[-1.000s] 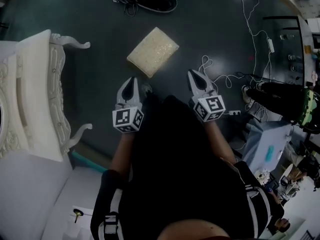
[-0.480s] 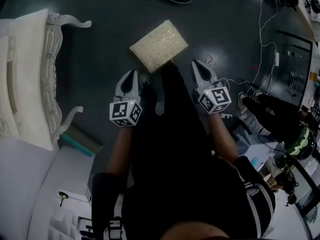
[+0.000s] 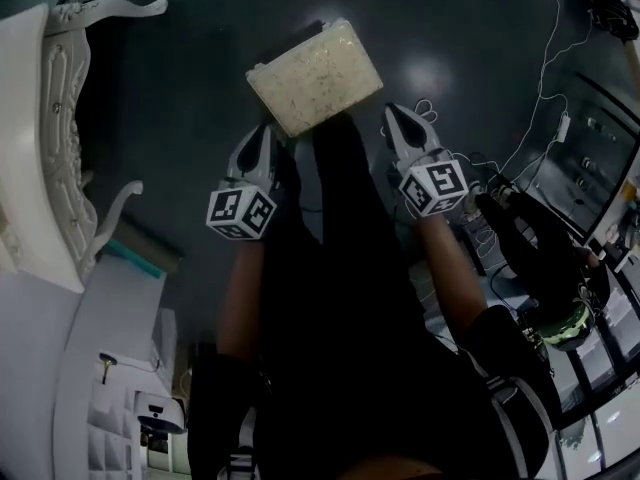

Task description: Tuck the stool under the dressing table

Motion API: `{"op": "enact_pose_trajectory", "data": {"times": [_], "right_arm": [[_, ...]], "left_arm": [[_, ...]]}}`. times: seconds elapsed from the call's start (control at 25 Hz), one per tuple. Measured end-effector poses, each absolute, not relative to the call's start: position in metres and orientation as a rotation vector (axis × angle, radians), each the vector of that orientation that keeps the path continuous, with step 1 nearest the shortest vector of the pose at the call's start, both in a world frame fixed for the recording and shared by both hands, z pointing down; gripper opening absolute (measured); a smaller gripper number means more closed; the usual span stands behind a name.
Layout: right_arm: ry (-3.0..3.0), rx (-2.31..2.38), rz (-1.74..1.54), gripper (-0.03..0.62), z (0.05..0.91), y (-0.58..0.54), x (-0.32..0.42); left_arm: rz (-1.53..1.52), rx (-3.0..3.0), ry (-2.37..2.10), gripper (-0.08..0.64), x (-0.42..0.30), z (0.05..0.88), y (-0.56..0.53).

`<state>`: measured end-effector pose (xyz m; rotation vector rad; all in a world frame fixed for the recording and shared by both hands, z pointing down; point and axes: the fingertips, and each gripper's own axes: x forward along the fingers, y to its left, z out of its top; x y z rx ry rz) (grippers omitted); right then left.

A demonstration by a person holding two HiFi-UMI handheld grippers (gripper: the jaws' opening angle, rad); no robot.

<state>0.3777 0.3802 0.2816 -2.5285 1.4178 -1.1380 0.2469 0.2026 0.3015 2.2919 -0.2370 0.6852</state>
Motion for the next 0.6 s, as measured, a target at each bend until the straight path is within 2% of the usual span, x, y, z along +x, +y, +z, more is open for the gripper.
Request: {"op": "enact_pose_trajectory", "data": {"times": [0.16,0.28,0.4,0.6], "right_arm": [[1.467,-2.486,-1.219,0.002,0.336,0.383,0.394],[1.509,-2.423,-1.274,0.108,0.374,0.382,0.401],[1.542,-2.394,-1.313,0.14,0.408,0.38,0.407],[1.594,-2.353,-1.364,0.186,0.46,0.378,0.414]], "left_arm": [[0.696,2.26,-0.277,0.012,0.257,0.348,0.194],[0.72,2.221,-0.278,0.022,0.258,0.386,0.192],[0.737,2.163,-0.256,0.119,0.256,0.423,0.197],[0.785,2.099,-0.293,0.178,0.244,0.483,0.208]]}}
